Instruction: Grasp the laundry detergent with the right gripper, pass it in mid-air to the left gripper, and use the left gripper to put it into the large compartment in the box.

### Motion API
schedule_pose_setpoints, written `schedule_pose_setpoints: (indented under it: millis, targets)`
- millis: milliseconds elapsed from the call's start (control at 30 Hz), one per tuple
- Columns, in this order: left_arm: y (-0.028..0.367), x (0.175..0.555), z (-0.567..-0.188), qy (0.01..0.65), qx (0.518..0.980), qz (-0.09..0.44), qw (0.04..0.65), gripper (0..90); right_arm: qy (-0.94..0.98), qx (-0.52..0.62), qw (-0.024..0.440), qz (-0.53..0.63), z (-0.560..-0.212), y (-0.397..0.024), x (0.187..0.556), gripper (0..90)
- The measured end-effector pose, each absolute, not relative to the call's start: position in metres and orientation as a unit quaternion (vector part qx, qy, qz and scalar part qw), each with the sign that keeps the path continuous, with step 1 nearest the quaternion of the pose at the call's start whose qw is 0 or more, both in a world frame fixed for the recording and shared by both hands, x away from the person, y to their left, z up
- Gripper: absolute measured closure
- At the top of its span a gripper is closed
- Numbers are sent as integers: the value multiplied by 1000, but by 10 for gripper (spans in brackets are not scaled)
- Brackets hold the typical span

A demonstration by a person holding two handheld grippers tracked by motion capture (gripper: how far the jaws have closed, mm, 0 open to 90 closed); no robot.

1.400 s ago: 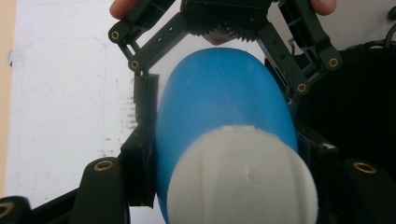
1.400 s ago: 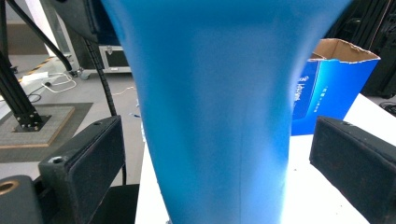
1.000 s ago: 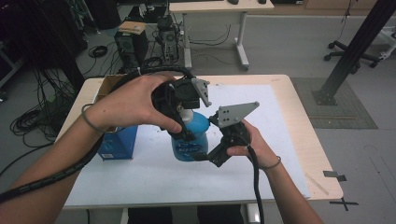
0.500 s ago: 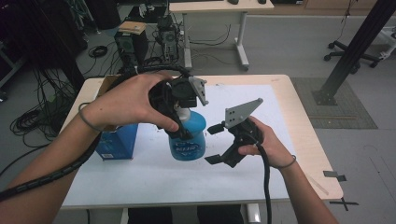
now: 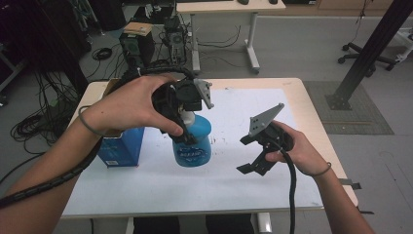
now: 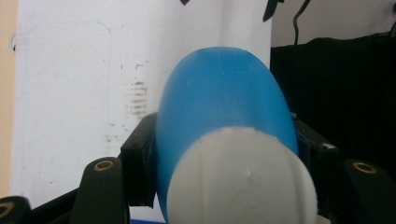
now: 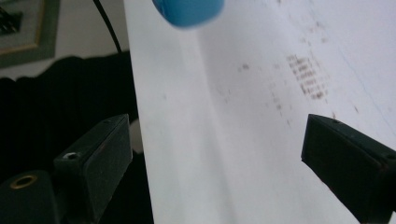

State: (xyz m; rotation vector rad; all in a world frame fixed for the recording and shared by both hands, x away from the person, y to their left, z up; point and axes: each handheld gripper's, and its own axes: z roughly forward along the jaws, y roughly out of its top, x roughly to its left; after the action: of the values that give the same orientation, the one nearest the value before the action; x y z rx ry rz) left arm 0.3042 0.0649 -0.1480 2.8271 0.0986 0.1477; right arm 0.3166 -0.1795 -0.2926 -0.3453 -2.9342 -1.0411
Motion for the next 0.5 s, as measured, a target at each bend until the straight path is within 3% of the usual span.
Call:
schedule_pose_setpoints:
  millis: [500]
  targets:
    - [70, 306, -146, 38, 986, 52, 151, 378, -968, -144, 12, -207, -303, -202, 324, 92]
